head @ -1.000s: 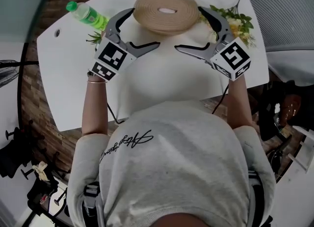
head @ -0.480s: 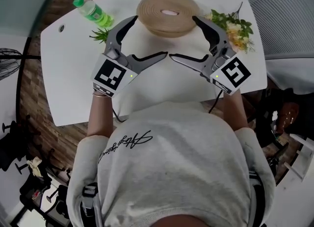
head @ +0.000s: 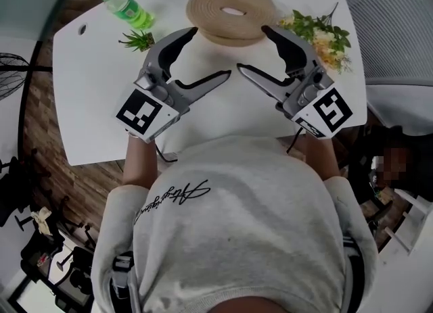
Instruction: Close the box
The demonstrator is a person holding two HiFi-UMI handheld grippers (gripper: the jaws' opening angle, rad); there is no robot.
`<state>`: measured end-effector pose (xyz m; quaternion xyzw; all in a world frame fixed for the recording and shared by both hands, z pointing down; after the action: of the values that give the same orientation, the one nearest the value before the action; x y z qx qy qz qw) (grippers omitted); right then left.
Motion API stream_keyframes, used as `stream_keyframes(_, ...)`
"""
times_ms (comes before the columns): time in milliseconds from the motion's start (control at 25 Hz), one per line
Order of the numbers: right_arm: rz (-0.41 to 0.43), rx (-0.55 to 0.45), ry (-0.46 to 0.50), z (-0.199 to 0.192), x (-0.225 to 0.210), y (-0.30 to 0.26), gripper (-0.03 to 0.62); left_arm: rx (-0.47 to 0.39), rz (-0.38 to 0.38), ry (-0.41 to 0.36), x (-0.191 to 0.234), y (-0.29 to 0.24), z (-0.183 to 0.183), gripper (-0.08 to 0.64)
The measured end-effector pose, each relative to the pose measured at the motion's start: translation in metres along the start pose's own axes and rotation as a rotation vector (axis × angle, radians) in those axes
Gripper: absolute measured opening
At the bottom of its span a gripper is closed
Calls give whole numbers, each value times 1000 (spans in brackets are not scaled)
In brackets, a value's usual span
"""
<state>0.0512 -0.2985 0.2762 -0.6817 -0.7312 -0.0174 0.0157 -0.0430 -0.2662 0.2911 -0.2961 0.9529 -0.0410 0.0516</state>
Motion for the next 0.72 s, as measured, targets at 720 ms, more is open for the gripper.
stream_keyframes(720, 42, -50, 11, 3, 2, 16, 121, -64, 99, 81, -17, -15, 4, 181)
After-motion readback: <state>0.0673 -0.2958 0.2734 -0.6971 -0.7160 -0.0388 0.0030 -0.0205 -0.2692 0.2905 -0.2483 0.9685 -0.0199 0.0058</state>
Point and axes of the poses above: the fingertips, and each gripper's own axes: y backward along the fingers, x to its left, z out of its top, the point moved 3 cm from there along y, backward along the fingers, and after that the axes turned 5 degrees about z, right-handed, at the moved point
